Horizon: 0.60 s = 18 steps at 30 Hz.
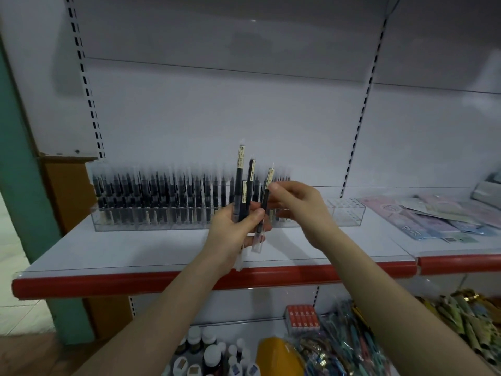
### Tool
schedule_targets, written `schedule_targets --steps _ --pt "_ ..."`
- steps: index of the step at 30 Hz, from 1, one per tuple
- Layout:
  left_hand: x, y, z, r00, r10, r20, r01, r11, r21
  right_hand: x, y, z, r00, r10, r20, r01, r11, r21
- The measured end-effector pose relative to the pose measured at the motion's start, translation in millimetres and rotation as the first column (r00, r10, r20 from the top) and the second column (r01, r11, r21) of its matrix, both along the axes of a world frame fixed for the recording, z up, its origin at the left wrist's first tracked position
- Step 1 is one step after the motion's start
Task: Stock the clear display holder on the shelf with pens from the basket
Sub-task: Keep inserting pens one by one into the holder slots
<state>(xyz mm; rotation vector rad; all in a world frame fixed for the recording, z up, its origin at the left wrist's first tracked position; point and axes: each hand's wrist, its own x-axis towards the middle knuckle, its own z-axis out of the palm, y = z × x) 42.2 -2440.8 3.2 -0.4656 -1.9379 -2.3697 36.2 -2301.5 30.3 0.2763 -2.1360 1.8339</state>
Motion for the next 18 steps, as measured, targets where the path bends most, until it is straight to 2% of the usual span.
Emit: schedule_targets --steps 7,9,11,13,14,16,18 --pt "13 -6 1 0.998 -0.060 -0.002 0.060 0.997 -0.044 -2 3 11 0.999 -0.045 -0.014 0.041 0.975 -0.216" --pt "15 -7 2 0.998 -0.058 0.002 0.058 0.997 -0.057 -6 7 14 0.998 -0.060 0.008 0.061 0.972 -0.226" --pt "15 -8 6 0.999 -0.048 0.008 0.048 0.998 -0.048 -10 13 10 0.988 -0.153 -0.018 0.152 0.986 -0.068" --pt "12 -8 11 0.999 -0.046 0.009 0.046 0.998 -0.031 -14 21 -1 0.925 -0.325 -0.196 0.356 0.923 0.148" --pt "11 -7 13 0.999 -0.047 0.011 0.048 0.999 -0.025 -14 26 -6 0.878 -0.355 -0.321 0.433 0.875 0.216" --pt "9 -3 17 0.998 -0.056 0.015 0.056 0.998 -0.030 -17 33 -17 0.792 -0.220 -0.570 0.488 0.789 0.373" --pt "8 3 20 0.997 -0.070 0.030 0.071 0.997 -0.038 -21 37 -24 0.713 -0.030 -0.700 0.535 0.670 0.515"
